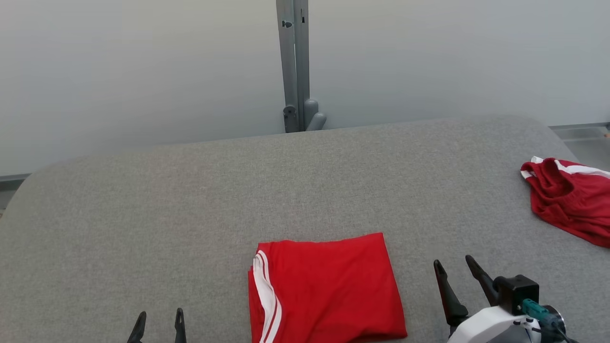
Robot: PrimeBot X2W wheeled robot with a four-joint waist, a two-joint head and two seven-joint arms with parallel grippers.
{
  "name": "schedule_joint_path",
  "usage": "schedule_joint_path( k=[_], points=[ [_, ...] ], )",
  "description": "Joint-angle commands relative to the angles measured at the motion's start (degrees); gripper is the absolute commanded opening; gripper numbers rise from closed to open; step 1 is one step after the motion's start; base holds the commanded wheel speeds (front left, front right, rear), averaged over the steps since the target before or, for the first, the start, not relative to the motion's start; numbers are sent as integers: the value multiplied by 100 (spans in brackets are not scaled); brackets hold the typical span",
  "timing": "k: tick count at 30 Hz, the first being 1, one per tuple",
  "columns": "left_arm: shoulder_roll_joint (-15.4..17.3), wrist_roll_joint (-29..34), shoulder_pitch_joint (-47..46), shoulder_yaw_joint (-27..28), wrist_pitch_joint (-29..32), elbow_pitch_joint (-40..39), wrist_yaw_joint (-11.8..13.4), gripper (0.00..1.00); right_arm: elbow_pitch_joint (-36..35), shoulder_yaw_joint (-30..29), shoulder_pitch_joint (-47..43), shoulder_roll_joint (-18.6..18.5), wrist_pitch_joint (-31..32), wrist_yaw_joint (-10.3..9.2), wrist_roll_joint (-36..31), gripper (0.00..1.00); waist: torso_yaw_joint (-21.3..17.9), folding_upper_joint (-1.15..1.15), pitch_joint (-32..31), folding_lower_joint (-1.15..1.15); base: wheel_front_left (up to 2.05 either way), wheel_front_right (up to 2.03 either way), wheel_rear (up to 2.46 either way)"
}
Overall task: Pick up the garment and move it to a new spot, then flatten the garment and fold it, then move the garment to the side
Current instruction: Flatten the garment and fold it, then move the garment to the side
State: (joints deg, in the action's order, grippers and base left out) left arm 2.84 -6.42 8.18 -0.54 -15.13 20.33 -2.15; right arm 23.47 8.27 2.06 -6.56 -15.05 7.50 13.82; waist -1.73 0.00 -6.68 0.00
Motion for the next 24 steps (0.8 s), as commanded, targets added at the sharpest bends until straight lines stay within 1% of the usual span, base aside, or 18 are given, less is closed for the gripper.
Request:
schedule_joint_path(
  k=[1,9,24],
  points=[
    [15,54,106,9,6,-54,32,100,-31,-16,-91,18,-13,-4,-24,100,-60,0,-96,0,0,0,0],
    [16,101,406,-1,6,-313,-8,100,-141,-183,-339,169,-13,-4,-200,100,-74,0,-252,0,0,0,0],
    [16,28,276,-60,6,-341,-91,100,-129,-243,-354,260,-14,-4,-216,100,43,0,-76,0,0,0,0]
  ],
)
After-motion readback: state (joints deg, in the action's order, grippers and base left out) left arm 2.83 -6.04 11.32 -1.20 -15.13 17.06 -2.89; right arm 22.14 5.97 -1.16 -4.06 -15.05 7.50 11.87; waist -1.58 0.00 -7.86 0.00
